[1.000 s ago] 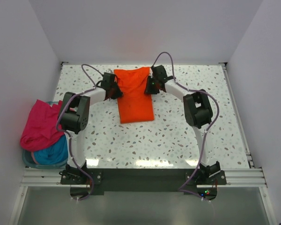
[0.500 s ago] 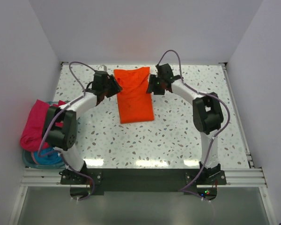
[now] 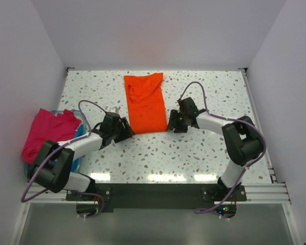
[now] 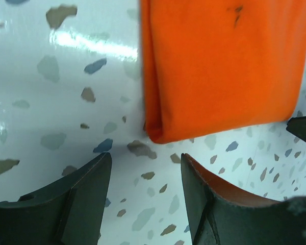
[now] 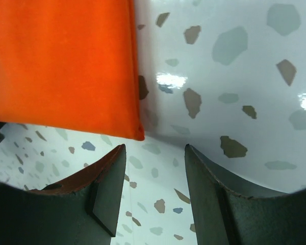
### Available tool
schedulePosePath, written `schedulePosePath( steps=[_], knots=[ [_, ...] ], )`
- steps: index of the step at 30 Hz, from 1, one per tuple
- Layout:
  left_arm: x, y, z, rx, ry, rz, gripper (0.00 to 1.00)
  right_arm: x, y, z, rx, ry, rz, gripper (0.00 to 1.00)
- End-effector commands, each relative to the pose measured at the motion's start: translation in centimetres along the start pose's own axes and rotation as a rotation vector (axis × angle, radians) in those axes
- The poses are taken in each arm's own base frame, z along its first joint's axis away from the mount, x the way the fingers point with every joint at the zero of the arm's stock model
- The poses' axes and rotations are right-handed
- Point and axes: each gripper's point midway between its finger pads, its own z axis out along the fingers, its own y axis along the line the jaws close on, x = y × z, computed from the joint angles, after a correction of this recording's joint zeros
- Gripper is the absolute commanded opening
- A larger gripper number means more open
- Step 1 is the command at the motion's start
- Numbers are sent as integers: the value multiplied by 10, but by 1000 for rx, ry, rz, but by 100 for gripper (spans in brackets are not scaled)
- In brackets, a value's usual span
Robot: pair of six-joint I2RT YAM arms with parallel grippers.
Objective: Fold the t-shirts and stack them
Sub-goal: Fold the tshirt
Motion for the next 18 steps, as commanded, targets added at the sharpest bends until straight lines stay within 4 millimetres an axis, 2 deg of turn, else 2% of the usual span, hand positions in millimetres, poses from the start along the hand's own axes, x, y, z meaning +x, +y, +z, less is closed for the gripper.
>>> schedulePosePath(
  steps=[1, 7, 12, 18],
  knots=[
    [-12, -24, -6, 123, -64, -32, 62, -13, 25, -4, -104, -73, 21, 54],
    [-5, -28, 0, 170, -51, -51, 61, -6, 25, 5, -134, -67, 68, 53],
    [1, -20, 8, 151, -47, -94, 59, -5, 24, 13, -136, -77, 110, 52],
    [7, -4, 21, 81, -40, -137, 50, -3, 20, 22, -125, -83, 148, 46]
  ],
)
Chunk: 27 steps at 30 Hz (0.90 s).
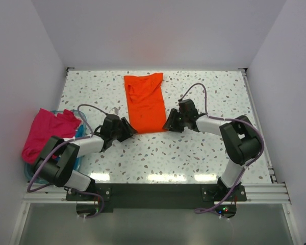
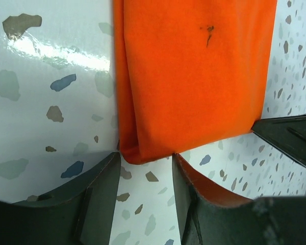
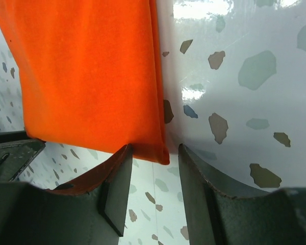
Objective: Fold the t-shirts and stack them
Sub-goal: Fold the tshirt
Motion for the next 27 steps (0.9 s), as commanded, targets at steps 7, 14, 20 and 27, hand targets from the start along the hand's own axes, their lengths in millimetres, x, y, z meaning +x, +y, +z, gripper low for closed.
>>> schedulePosePath(
  steps=[7, 14, 20, 27],
  knots=[
    [-3, 14, 15, -66, -32, -26, 35, 0, -1, 15, -11, -25, 38, 28],
    [4, 8, 12, -63, -3, 29, 0, 2, 4, 6, -33, -26, 4, 0],
    [33, 7, -25, -51, 36, 73, 0, 32, 2, -32, -36, -18, -84, 0],
    [89, 5, -94, -29, 88, 147, 0, 107, -4, -102, -49, -41, -220, 0]
  ],
)
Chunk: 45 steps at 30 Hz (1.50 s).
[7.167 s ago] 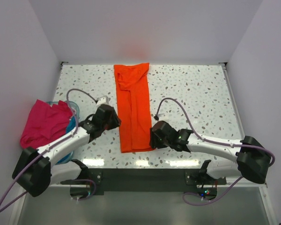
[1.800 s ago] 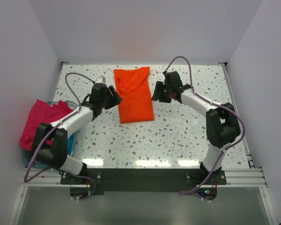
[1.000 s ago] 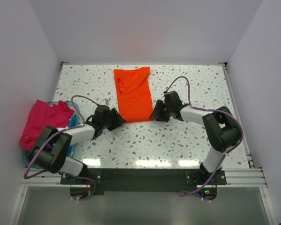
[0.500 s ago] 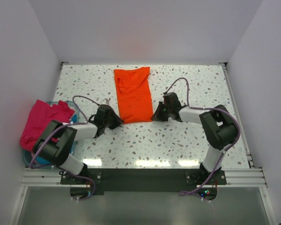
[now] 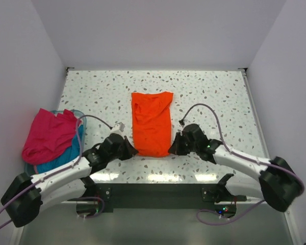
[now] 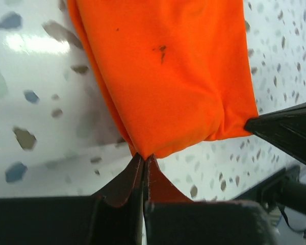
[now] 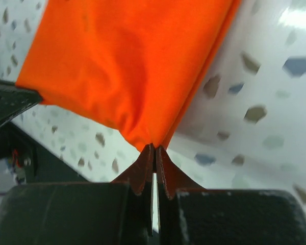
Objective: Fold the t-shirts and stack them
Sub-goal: Fold the tshirt
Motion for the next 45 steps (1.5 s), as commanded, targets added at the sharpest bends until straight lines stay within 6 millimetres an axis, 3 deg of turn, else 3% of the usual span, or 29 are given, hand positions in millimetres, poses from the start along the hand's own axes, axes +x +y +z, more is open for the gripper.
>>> schedulePosePath(
  steps=[1, 3, 4, 6, 8, 9, 10, 12, 13, 19, 21, 24, 29, 30, 31, 32, 33, 34, 36, 37, 38, 39, 40, 41, 42, 44, 45],
  knots=[
    [27, 19, -27, -91, 25, -8, 0, 16, -7, -33, 37, -45, -48, 0],
    [29, 12, -41, -67, 22, 1, 0, 10, -6, -47, 51, -83, -52, 0],
    [21, 5, -46, -54, -5, -4, 0, 8, -5, -59, 49, -93, -58, 0],
    [10, -4, -54, -41, -39, -3, 0, -14, 1, -73, 74, -168, -87, 0],
    [-14, -23, -61, -15, -106, 18, 0, -21, 3, -80, 101, -169, -116, 0],
    [-27, -36, -64, -16, -130, 26, 0, -38, 10, -86, 112, -218, -128, 0],
    [-37, -41, -65, -28, -162, 54, 0, -41, 7, -83, 147, -202, -150, 0],
    [-51, -51, -56, -53, -174, 87, 0, -61, 20, -87, 158, -230, -171, 0],
    [-65, -67, -59, -28, -196, 113, 0, -66, 21, -85, 171, -227, -177, 0],
    [-133, -88, -31, 6, -267, 119, 0, -127, 41, -73, 171, -275, -170, 0],
    [-148, -86, -16, -17, -276, 118, 0, -149, 41, -64, 171, -270, -154, 0],
    [-181, -98, -3, 1, -308, 113, 0, -178, 37, -48, 181, -275, -136, 0],
    [-225, -91, 26, -15, -335, 95, 0, -221, 20, -24, 195, -275, -82, 0],
    [-230, -89, 40, -20, -319, 98, 0, -235, 28, -23, 166, -287, -78, 0],
    [-240, -84, 45, -34, -327, 86, 0, -238, 20, -6, 174, -260, -67, 0],
    [-248, -82, 52, -35, -332, 82, 0, -247, 14, -1, 175, -260, -52, 0],
    [-254, -80, 67, -37, -318, 79, 0, -266, 23, -1, 150, -286, -54, 0],
    [-264, -73, 73, -47, -325, 66, 0, -267, 9, 21, 168, -247, -37, 0],
    [-279, -68, 99, -47, -326, 64, 0, -298, 9, 31, 150, -279, -25, 0],
    [-288, -60, 106, -55, -325, 57, 0, -303, 5, 40, 149, -265, -17, 0],
    [-294, -61, 115, -34, -323, 61, 1, -299, -17, 69, 174, -214, 9, 1],
    [-298, -60, 135, 1, -307, 82, 12, -316, -12, 69, 159, -231, 11, 6],
    [-306, -51, 142, -10, -312, 73, 26, -318, -15, 78, 151, -216, 17, 22],
    [-308, -44, 149, -23, -298, 68, 54, -314, -31, 96, 170, -183, 31, 34],
    [-309, -41, 158, -11, -283, 77, 62, -325, -28, 91, 170, -197, 23, 44],
    [-321, -35, 153, -10, -302, 75, 74, -332, -35, 88, 202, -212, -8, 65],
    [-327, -36, 143, -9, -324, 85, 76, -336, -34, 79, 214, -229, -17, 70]
  ],
)
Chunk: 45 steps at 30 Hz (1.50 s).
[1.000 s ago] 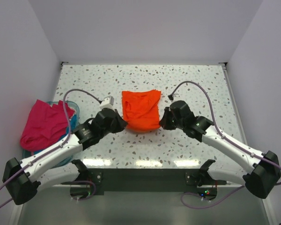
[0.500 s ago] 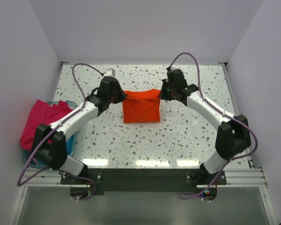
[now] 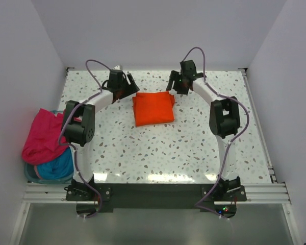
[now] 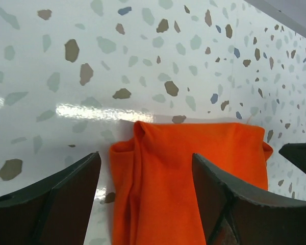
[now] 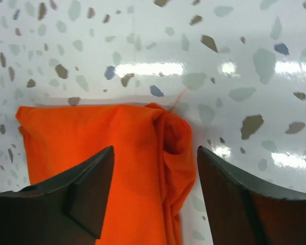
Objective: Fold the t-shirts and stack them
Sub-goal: Fold the tshirt, then neatly place the folded tshirt to the corner
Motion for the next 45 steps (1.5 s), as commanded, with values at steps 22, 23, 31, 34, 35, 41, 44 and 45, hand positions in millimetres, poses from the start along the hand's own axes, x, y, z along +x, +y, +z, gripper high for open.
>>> schedulePosePath(
  steps=[22, 23, 31, 34, 35, 41, 44, 45],
  knots=[
    [74, -68, -102, 172, 38, 57, 53, 64, -6, -1, -99, 98, -235, 75],
    [76, -67, -105, 175, 41, 57, 53, 68, -6, 3, -97, 108, -239, 75],
    [86, -56, -125, 169, 50, 65, 53, 97, -4, 15, -57, 156, -277, 68],
    [92, -52, -128, 169, 62, 63, 52, 101, -2, 14, -43, 166, -292, 58],
    [94, -49, -129, 165, 65, 60, 52, 101, -1, 14, -38, 166, -301, 56],
    [97, -48, -134, 171, 69, 59, 52, 109, -8, 13, 29, 191, -344, 36],
    [94, -49, -137, 174, 60, 65, 52, 110, -10, 13, 46, 195, -361, 22],
    [94, -50, -138, 175, 59, 68, 52, 110, -12, 12, 52, 198, -366, 17]
  ],
)
